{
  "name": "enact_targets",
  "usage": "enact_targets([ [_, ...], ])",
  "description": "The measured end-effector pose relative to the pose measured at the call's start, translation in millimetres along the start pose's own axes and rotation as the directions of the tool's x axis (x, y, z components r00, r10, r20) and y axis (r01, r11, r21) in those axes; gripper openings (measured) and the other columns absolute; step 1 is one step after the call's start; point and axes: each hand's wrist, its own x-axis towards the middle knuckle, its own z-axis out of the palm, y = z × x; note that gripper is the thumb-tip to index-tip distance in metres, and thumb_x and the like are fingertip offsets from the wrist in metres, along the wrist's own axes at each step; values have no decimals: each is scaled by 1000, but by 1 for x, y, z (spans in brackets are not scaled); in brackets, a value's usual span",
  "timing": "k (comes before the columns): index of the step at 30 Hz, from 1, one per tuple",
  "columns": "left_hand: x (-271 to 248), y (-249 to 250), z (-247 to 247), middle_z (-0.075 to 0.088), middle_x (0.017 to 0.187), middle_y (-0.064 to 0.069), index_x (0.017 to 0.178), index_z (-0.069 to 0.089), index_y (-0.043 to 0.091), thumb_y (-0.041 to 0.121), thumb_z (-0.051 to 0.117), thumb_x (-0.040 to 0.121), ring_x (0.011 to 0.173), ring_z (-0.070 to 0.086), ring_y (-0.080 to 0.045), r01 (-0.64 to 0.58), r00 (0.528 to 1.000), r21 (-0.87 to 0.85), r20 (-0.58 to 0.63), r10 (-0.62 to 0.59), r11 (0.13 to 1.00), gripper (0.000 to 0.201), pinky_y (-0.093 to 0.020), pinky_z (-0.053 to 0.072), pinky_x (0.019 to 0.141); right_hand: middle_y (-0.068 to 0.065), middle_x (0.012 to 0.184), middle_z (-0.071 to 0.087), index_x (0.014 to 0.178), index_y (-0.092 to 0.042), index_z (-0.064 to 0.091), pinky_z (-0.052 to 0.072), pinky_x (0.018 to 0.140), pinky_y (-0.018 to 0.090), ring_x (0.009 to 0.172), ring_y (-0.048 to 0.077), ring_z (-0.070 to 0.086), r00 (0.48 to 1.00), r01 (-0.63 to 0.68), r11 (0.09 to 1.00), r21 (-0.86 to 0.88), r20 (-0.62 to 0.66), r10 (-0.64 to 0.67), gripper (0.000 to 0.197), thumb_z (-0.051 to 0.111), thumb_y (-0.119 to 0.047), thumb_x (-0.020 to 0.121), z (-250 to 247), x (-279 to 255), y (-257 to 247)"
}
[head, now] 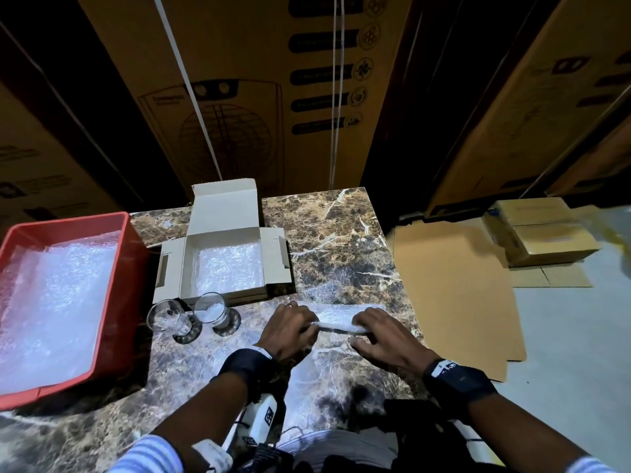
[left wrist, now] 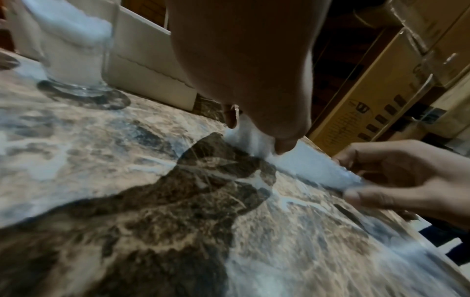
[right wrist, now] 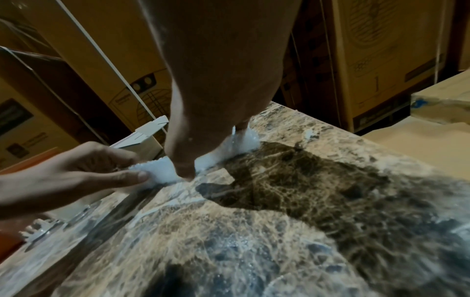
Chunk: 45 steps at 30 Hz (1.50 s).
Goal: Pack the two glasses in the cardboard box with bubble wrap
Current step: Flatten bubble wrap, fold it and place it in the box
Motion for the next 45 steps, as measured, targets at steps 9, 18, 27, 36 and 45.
enact_targets([
  [9, -7, -18, 1, 68, 67, 5, 74, 67, 27, 33, 69, 96, 60, 59, -5, 305, 929, -502, -30, -369, 809, 23, -30, 48, 61, -15, 82, 60, 104, -22, 67, 41, 55, 13, 69, -7, 60, 987, -136, 920, 369, -29, 157, 11, 56, -23, 102, -19, 8, 8],
  [18, -2, -14, 1, 67, 75, 1, 105, 68, 21, 21, 74, 92, 65, 58, -14, 395, 848, -483, -135, -512, 781, 15, -29, 44, 61, 4, 90, 73, 95, -28, 67, 58, 67, 39, 72, 19, 68, 964, -222, 874, 432, -38, 264, 7, 62, -28, 100, -20, 26, 21],
  [27, -1, -5, 2, 65, 100, -1, 114, 58, 22, 24, 72, 90, 91, 59, -25, 449, 854, -241, -167, -493, 860, 27, -37, 50, 70, -10, 90, 63, 92, -24, 64, 44, 63, 27, 77, 13, 60, 942, -254, 947, 198, -172, 289, 11, 73, -30, 91, -12, 36, 18],
  [36, 16, 13, 1, 60, 89, -3, 92, 67, 20, 28, 93, 54, 80, 55, -25, 46, 999, 372, -42, -33, 927, 47, -37, 42, 65, 0, 112, 62, 108, -24, 66, 53, 91, 32, 103, 19, 59, 992, -61, 993, -98, -113, 50, 16, 54, -29, 98, -5, 40, 1],
  [45, 0, -3, 9, 55, 97, -3, 99, 61, 19, 22, 51, 89, 82, 54, -31, -12, 998, 222, -64, 27, 975, 14, -40, 41, 66, -3, 121, 62, 124, -18, 66, 48, 89, 29, 107, 13, 51, 996, 18, 999, -32, -86, -21, 37, 47, -29, 94, 1, 28, 13],
])
